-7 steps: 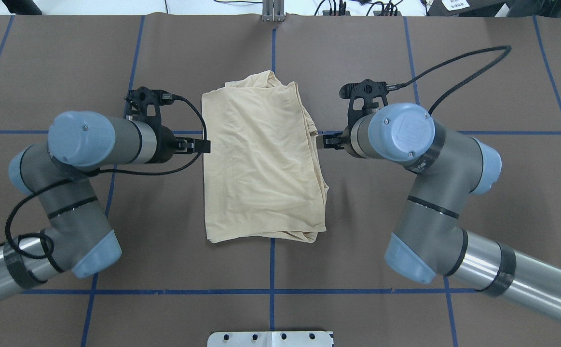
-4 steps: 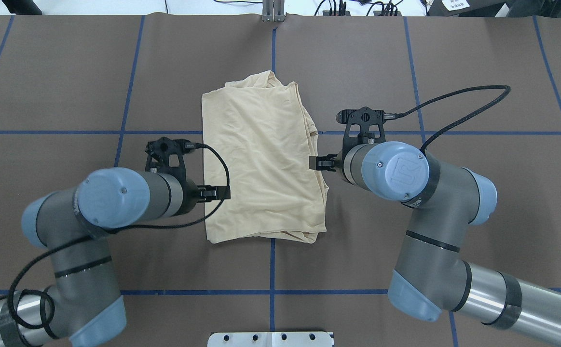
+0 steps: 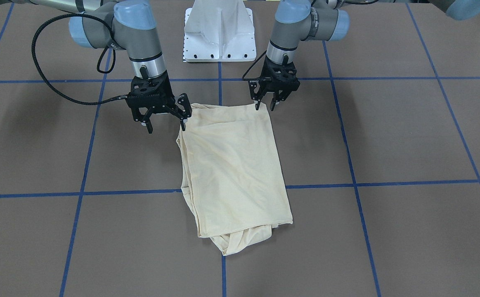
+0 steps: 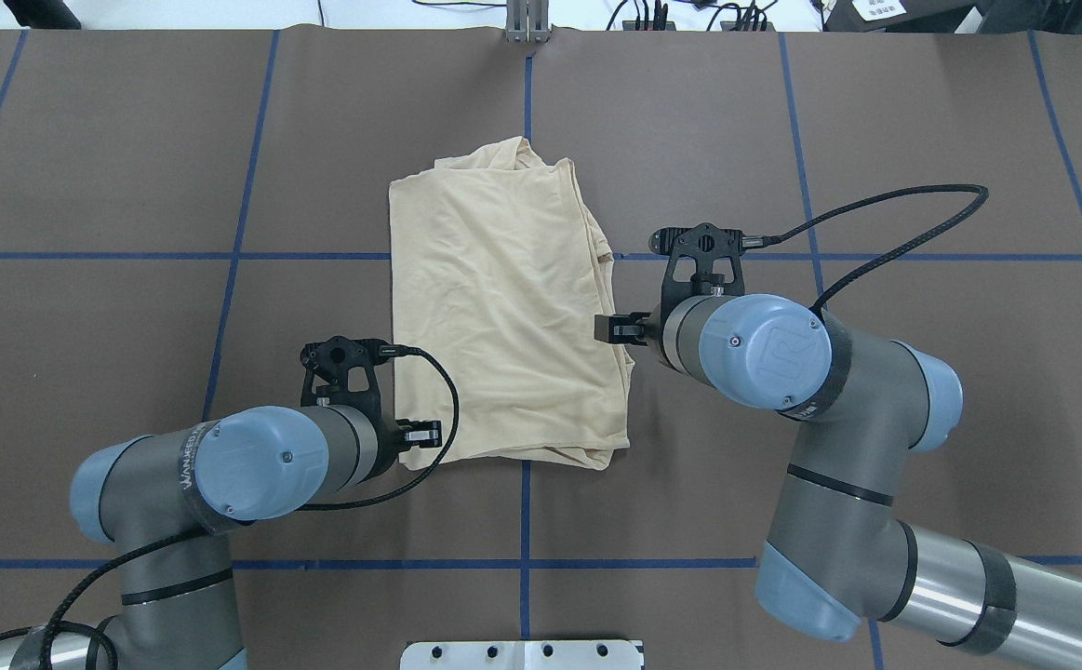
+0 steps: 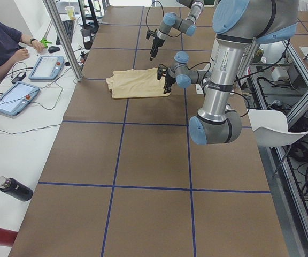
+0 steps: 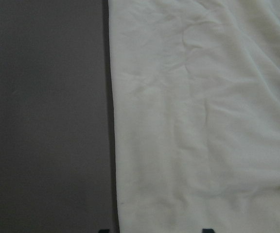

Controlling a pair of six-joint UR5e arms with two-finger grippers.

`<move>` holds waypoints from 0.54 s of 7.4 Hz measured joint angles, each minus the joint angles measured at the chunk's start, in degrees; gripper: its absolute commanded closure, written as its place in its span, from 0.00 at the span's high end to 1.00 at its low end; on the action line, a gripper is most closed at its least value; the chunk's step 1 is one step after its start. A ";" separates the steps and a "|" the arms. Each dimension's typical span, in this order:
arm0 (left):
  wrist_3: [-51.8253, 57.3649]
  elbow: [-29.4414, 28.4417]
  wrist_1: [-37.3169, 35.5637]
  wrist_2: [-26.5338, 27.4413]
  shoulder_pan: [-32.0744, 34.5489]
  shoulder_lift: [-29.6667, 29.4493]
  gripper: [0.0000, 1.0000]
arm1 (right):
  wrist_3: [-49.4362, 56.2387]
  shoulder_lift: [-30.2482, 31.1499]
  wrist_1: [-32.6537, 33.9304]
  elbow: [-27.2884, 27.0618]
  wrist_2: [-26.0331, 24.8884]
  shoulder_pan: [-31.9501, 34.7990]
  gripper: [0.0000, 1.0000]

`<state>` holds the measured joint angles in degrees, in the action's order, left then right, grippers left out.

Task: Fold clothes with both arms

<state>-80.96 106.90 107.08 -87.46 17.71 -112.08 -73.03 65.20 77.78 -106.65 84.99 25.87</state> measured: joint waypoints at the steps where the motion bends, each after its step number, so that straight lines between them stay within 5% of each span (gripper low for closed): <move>1: 0.02 -0.11 -0.02 -0.06 -0.02 0.01 0.42 | 0.01 0.01 0.00 0.02 0.00 -0.03 1.00; 4: 0.04 -1.55 0.08 -0.40 -0.24 -0.01 0.43 | 0.08 0.02 0.00 0.03 0.00 -0.10 1.00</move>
<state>-80.92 105.35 107.15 -87.86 17.47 -112.08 -72.95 65.21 77.78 -106.61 84.99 25.77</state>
